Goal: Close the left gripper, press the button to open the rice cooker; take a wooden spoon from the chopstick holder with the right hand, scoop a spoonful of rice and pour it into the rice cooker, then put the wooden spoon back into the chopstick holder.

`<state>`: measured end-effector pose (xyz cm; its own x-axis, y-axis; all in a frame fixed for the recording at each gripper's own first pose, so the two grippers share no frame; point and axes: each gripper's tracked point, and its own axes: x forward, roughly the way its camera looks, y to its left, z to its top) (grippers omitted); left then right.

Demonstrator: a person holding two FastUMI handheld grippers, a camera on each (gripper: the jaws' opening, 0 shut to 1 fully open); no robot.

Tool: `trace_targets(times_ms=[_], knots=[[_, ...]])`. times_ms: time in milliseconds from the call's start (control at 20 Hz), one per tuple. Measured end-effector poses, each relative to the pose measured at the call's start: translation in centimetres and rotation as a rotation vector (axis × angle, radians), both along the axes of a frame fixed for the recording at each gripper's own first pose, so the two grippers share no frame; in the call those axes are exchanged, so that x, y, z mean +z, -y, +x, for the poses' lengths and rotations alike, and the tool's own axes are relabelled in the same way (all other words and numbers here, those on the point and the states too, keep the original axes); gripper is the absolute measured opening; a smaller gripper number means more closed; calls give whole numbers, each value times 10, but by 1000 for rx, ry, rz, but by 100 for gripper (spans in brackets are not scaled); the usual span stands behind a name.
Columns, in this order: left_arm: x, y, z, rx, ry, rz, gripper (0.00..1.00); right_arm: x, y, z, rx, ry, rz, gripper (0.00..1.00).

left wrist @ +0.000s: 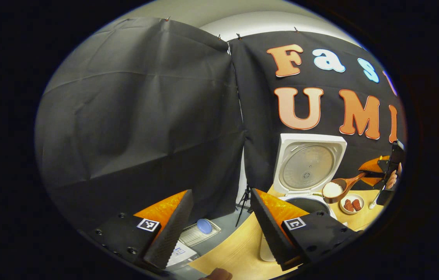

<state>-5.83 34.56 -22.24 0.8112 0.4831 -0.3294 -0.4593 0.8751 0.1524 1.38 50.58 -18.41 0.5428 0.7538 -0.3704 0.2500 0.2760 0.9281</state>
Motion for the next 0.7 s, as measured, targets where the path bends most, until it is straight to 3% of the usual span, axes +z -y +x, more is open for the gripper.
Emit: trace_targets(times_ms=[300, 700], knots=[[-8, -8, -4, 10, -5, -22, 100, 13, -6, 8, 39, 167, -164, 14], [-11, -12, -11, 22, -7, -34, 100, 26, -23, 5, 89, 301, -281, 14]])
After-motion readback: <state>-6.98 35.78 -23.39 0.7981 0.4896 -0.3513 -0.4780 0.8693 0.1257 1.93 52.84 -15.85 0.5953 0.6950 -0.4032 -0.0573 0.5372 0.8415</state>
